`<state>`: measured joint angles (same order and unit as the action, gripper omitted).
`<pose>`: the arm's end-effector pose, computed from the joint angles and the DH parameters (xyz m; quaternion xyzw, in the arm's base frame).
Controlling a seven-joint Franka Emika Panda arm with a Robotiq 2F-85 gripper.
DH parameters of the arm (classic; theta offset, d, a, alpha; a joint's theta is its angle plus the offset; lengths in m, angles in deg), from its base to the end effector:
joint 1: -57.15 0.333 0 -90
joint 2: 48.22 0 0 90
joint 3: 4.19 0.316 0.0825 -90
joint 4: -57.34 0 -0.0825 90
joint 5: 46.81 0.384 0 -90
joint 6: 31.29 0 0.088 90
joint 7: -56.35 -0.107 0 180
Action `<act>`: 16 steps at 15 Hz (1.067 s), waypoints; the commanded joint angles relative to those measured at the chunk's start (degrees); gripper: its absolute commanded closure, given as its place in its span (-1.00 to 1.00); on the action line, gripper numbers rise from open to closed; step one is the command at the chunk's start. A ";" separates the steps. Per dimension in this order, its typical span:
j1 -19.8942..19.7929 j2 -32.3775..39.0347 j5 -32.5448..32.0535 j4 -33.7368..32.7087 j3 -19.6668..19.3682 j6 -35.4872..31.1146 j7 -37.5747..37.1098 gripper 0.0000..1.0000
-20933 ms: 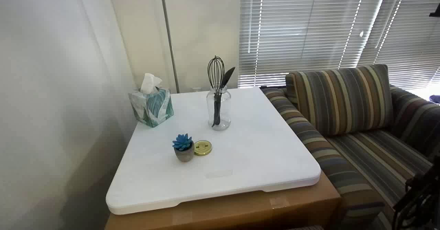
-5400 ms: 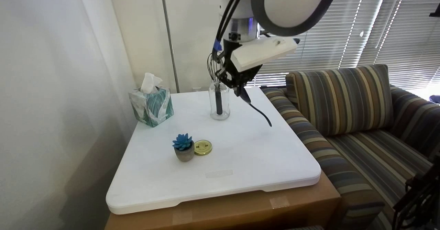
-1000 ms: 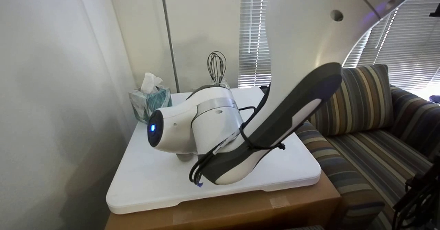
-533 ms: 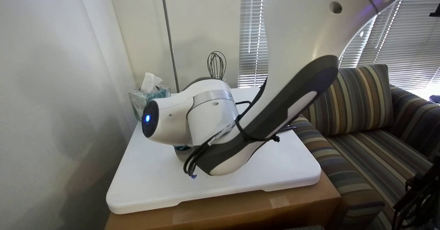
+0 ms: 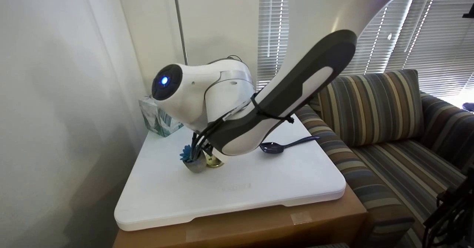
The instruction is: Take the black ladle out of the glass jar
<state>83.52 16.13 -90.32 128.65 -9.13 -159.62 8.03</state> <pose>0.6804 0.2615 0.0702 0.9466 0.0488 0.1292 0.2915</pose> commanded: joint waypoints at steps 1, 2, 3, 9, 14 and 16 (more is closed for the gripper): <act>-3.30 -5.42 2.01 4.76 2.64 -3.93 3.10 -1.00; -3.95 -6.53 3.04 5.14 3.31 -3.03 3.62 -1.00; -3.66 -7.36 5.33 5.24 2.80 -2.34 4.74 -1.00; -3.86 -13.41 16.70 7.12 2.09 0.90 8.69 -1.00; -3.63 -17.26 22.25 7.27 1.85 5.94 9.48 -1.00; -3.73 -18.38 23.66 6.95 2.08 8.59 9.45 -1.00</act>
<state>80.24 1.22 -69.30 133.09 -7.44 -154.28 15.87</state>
